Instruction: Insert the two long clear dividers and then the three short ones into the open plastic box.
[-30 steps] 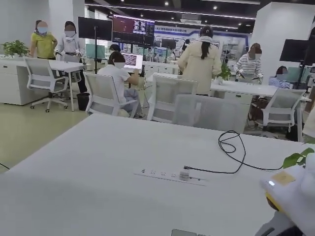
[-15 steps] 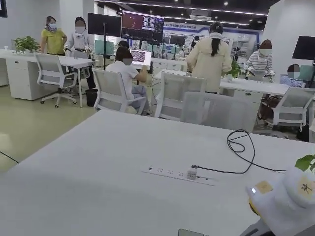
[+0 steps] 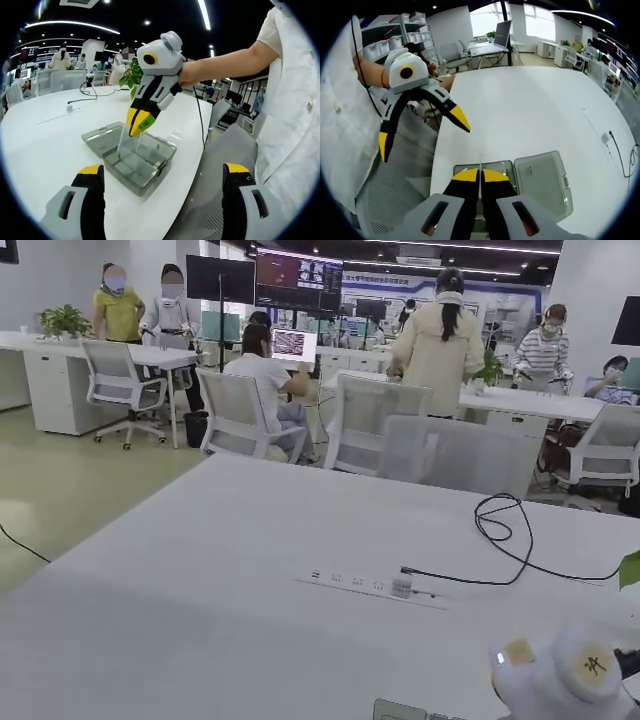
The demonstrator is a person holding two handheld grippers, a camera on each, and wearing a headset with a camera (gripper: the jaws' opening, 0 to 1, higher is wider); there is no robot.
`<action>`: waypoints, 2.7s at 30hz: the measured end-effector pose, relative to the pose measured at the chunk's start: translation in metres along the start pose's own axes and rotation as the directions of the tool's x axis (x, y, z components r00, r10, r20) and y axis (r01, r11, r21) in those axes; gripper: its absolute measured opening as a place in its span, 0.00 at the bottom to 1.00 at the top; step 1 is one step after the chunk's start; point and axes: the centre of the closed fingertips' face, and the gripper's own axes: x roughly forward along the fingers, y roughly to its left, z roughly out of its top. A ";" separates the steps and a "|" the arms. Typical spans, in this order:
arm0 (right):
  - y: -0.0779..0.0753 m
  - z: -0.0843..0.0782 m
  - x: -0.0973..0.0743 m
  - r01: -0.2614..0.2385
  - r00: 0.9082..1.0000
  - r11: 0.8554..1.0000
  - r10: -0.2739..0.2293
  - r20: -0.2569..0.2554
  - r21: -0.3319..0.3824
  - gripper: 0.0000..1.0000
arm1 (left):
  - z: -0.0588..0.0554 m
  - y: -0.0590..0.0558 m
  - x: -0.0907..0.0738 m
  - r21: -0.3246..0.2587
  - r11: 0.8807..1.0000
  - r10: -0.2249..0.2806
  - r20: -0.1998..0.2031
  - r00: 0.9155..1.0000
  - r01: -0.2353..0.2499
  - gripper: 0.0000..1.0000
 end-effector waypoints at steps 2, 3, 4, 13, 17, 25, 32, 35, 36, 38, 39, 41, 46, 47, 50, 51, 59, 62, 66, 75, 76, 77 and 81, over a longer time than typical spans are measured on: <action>-0.001 -0.005 0.004 0.004 1.000 1.000 -0.004 -0.020 -0.005 0.03 | -0.001 0.001 0.001 0.002 1.000 -0.001 0.001 1.000 0.001 1.00; -0.001 -0.007 0.005 0.003 1.000 1.000 -0.003 -0.027 -0.011 0.03 | -0.001 0.001 0.001 0.000 1.000 -0.002 -0.002 1.000 0.002 1.00; -0.001 -0.009 0.006 0.003 1.000 1.000 -0.004 -0.030 -0.016 0.03 | -0.002 0.000 0.001 0.000 1.000 -0.003 -0.004 1.000 0.003 1.00; -0.004 -0.014 0.011 0.006 0.999 1.000 -0.006 -0.042 -0.017 0.03 | -0.002 0.001 0.001 -0.011 1.000 -0.005 -0.001 1.000 0.005 1.00; -0.003 -0.016 0.015 0.012 0.999 0.999 -0.014 -0.049 -0.039 0.03 | -0.002 0.001 0.001 -0.013 1.000 -0.007 0.002 1.000 0.007 1.00; -0.001 -0.015 0.028 0.021 0.998 0.996 -0.027 -0.064 -0.092 0.02 | -0.003 0.001 0.003 -0.018 1.000 -0.011 0.003 1.000 0.012 1.00; -0.002 -0.020 0.039 0.013 0.996 0.995 -0.022 -0.086 -0.102 0.02 | -0.004 0.000 0.002 -0.020 1.000 -0.012 0.002 1.000 0.012 1.00; -0.003 -0.023 0.044 0.011 0.996 0.995 -0.020 -0.091 -0.099 0.02 | -0.005 0.000 0.002 -0.022 1.000 -0.012 0.001 1.000 0.012 1.00; -0.002 -0.024 0.045 0.009 0.995 0.995 -0.019 -0.093 -0.101 0.02 | -0.005 0.000 0.002 -0.022 1.000 -0.011 0.000 1.000 0.011 1.00; -0.002 -0.025 0.047 0.007 0.995 0.995 -0.017 -0.097 -0.103 0.02 | -0.006 0.001 0.002 -0.026 1.000 -0.010 0.000 1.000 0.010 1.00; -0.003 -0.027 0.048 0.008 0.995 0.995 -0.019 -0.103 -0.104 0.02 | -0.006 0.000 0.002 -0.026 1.000 -0.010 0.000 1.000 0.010 1.00; -0.004 -0.028 0.050 0.008 0.994 0.996 -0.017 -0.106 -0.092 0.02 | -0.006 0.001 0.002 -0.025 1.000 -0.010 0.001 1.000 0.010 1.00; -0.005 -0.034 0.057 0.004 0.991 0.996 -0.016 -0.131 -0.091 0.03 | -0.010 0.002 0.003 -0.025 1.000 -0.013 -0.010 1.000 0.012 1.00; -0.005 -0.035 0.059 0.004 0.990 0.996 -0.016 -0.137 -0.089 0.03 | -0.010 0.003 0.004 -0.023 1.000 -0.013 -0.011 1.000 0.013 1.00; -0.005 -0.038 0.062 0.001 0.988 0.996 -0.015 -0.155 -0.090 0.03 | -0.012 0.003 0.005 -0.021 1.000 -0.016 -0.017 1.000 0.015 1.00; -0.005 -0.039 0.063 0.000 0.987 0.996 -0.014 -0.161 -0.089 0.03 | -0.013 0.003 0.006 -0.016 1.000 -0.017 -0.021 1.000 0.016 1.00; -0.004 -0.043 0.066 -0.001 0.982 0.995 -0.018 -0.188 -0.102 0.03 | -0.024 0.003 0.009 -0.016 1.000 -0.020 -0.047 0.999 0.019 1.00; -0.004 -0.044 0.066 -0.002 0.981 0.994 -0.018 -0.195 -0.106 0.03 | -0.025 0.002 0.010 -0.015 1.000 -0.024 -0.053 0.998 0.023 1.00; -0.004 -0.045 0.068 -0.003 0.976 0.993 -0.023 -0.216 -0.121 0.02 | -0.029 0.002 0.012 -0.015 1.000 -0.025 -0.065 0.998 0.024 1.00; -0.004 -0.046 0.069 0.009 0.977 0.993 -0.034 -0.211 -0.119 0.03 | -0.028 0.000 0.011 -0.014 1.000 -0.024 -0.071 0.997 0.023 1.00; -0.004 -0.045 0.068 0.014 0.978 0.994 -0.037 -0.207 -0.112 0.03 | -0.029 0.000 0.011 -0.015 1.000 -0.023 -0.074 0.997 0.022 1.00; -0.004 -0.044 0.068 0.016 0.979 0.994 -0.037 -0.201 -0.109 0.05 | -0.029 0.000 0.010 -0.015 1.000 -0.022 -0.074 0.997 0.021 1.00; -0.004 -0.039 0.058 0.031 0.985 0.995 -0.046 -0.168 -0.094 0.11 | -0.028 0.000 0.009 -0.013 1.000 -0.020 -0.074 0.997 0.019 1.00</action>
